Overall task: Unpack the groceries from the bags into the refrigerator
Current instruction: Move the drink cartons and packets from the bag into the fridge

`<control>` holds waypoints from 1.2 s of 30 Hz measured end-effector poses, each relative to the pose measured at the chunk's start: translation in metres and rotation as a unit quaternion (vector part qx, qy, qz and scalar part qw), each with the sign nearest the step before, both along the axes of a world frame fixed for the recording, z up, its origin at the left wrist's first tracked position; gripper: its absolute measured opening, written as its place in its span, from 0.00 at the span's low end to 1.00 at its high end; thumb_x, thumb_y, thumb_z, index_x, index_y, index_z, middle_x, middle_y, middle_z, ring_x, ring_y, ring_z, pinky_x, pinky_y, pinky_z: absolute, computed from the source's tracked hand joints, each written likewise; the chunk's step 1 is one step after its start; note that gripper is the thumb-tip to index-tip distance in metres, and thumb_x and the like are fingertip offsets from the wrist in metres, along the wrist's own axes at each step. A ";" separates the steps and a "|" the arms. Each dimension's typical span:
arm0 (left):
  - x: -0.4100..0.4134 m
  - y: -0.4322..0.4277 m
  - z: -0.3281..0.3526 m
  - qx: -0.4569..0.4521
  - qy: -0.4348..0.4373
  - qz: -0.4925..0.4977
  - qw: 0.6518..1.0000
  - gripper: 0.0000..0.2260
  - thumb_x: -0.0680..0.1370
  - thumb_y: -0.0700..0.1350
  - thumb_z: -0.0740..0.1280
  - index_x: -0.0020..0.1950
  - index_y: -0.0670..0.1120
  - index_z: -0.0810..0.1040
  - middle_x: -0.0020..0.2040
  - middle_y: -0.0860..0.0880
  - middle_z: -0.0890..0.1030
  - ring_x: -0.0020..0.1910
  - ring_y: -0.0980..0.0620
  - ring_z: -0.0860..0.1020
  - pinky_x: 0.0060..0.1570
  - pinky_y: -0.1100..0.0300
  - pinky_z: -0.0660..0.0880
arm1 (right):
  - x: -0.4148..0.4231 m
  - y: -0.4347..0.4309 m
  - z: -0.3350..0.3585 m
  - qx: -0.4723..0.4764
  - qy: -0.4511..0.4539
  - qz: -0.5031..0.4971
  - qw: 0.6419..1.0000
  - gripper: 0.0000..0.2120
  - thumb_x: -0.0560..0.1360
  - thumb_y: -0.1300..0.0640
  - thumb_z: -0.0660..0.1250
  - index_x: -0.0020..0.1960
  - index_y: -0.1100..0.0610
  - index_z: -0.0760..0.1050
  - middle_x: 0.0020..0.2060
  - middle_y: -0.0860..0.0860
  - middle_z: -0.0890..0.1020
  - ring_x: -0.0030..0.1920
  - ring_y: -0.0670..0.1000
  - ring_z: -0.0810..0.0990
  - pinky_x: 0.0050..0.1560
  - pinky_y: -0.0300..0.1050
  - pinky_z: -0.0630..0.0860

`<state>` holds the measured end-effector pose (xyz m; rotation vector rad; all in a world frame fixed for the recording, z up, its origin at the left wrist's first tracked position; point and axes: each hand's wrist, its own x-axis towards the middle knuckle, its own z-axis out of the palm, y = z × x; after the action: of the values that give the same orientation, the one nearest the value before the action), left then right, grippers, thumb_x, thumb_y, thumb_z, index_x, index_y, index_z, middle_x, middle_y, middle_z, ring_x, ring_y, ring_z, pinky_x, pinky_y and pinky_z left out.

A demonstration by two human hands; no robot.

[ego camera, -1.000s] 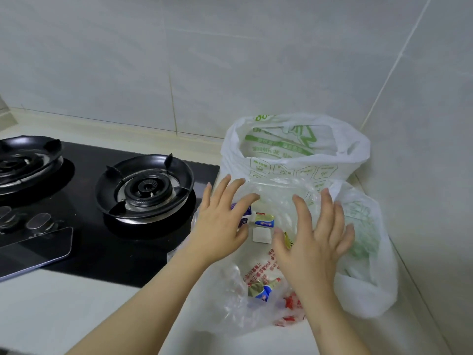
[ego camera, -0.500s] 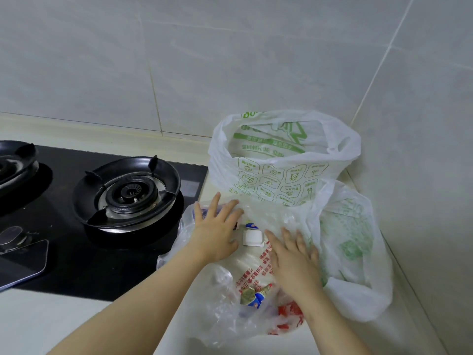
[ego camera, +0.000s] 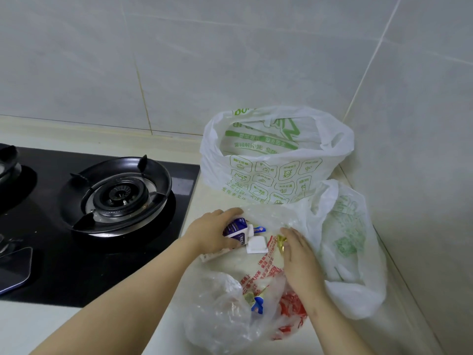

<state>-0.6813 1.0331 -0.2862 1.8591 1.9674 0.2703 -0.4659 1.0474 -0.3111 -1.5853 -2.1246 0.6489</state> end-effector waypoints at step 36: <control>0.041 -0.083 -0.007 0.150 0.051 0.131 0.979 0.25 0.68 0.61 0.67 0.61 0.53 0.66 0.49 0.56 0.78 0.50 0.50 0.76 0.51 0.57 0.63 | 0.047 -0.053 0.000 -0.121 0.035 0.022 0.992 0.31 0.70 0.63 0.70 0.69 0.56 0.62 0.75 0.50 0.56 0.64 0.47 0.69 0.52 0.28 0.64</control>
<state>-0.6401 0.9500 -0.2932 1.8130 2.3552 0.5909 -0.4189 0.9947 -0.3110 -1.6137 -2.0998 0.9943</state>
